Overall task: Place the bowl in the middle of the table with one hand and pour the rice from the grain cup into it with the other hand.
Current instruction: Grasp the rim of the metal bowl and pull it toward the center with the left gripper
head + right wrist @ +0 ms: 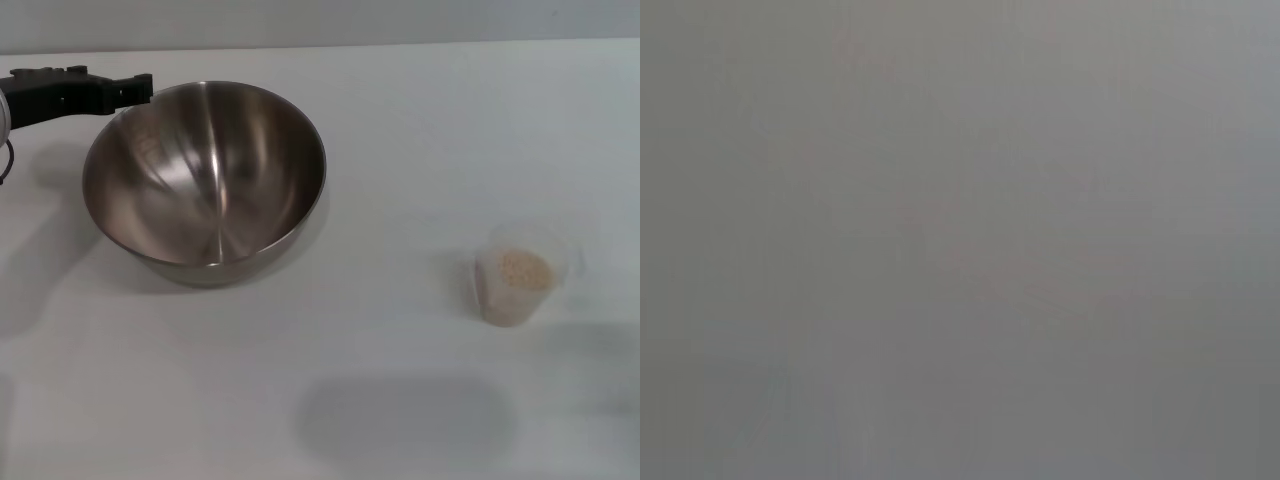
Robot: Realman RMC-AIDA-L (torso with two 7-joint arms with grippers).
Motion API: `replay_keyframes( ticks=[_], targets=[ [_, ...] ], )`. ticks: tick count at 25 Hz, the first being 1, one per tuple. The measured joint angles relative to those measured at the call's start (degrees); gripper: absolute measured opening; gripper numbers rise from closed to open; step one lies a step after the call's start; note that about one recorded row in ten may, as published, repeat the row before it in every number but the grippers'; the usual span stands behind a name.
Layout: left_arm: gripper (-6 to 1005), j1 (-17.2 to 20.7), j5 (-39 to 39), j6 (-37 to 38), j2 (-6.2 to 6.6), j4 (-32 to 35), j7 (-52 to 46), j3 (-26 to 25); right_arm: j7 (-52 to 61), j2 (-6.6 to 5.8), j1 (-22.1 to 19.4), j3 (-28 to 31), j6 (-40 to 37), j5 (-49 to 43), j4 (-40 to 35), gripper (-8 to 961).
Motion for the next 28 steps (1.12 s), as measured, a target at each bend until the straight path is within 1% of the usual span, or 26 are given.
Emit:
replay_keyframes(
  ticks=[2,7,13,15,19,28],
  targets=[
    [849,-0.20,0.11,1.12,0.05,1.85,0.94,0.32,0.00,0.07,0.00,-0.03,-0.22,0.00,-0.18,825],
    [849,-0.90,0.20,1.21,0.03,4.14,1.82,0.57,-0.01,0.10,-0.33,-0.05,-0.33,0.01,-0.19,825],
    [847,-1.15,-0.34,1.62,-0.09,5.76,3.48,0.77,0.00,0.09,-0.36,-0.05,-0.26,0.07,-0.18,825],
    [847,-2.01,-0.32,3.44,-0.05,8.54,4.03,0.93,0.00,0.08,-0.31,-0.05,-0.18,0.09,-0.18,825],
    [845,-3.07,0.00,5.71,0.00,11.94,4.61,1.05,0.00,0.01,-0.06,-0.05,0.02,0.10,-0.18,825],
    [837,-3.91,0.04,5.71,0.01,13.71,5.05,1.81,0.00,-0.05,0.39,-0.05,0.17,0.21,-0.18,825]
  ],
)
